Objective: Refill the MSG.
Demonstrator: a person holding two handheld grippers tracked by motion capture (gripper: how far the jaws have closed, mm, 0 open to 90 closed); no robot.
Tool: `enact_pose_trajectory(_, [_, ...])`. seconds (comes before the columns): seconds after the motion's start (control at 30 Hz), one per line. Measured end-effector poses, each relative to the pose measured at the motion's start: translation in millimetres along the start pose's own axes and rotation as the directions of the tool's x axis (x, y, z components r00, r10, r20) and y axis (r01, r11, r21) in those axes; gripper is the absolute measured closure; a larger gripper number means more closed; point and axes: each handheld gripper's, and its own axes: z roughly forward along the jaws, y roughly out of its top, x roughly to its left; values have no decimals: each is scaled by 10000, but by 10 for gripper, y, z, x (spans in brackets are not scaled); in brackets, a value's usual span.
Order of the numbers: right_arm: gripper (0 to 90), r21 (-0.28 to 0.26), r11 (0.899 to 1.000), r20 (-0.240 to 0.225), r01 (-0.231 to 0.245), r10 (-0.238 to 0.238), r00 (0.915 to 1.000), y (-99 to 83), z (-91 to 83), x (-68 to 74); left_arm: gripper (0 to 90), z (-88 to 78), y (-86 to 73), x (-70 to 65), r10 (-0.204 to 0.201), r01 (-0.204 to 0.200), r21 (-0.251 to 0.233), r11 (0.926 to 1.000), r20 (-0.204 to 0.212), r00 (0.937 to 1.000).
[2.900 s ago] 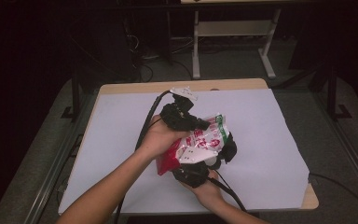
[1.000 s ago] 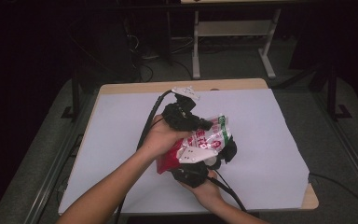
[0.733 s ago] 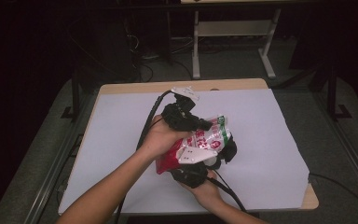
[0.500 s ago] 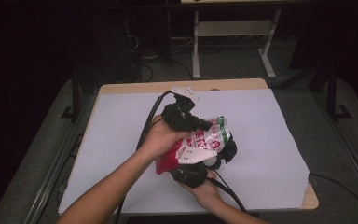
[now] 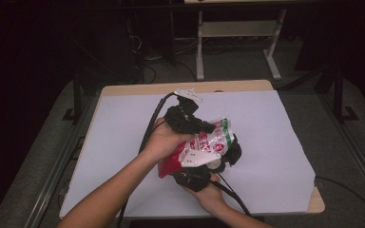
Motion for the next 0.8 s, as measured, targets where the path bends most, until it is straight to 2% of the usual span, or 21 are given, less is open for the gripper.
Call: enact_pose_trajectory(0.8, [900, -154, 9999, -63, -73, 72, 10000, 6, 1, -10, 900, 19, 18, 0, -82, 82, 13, 10000, -64, 9999])
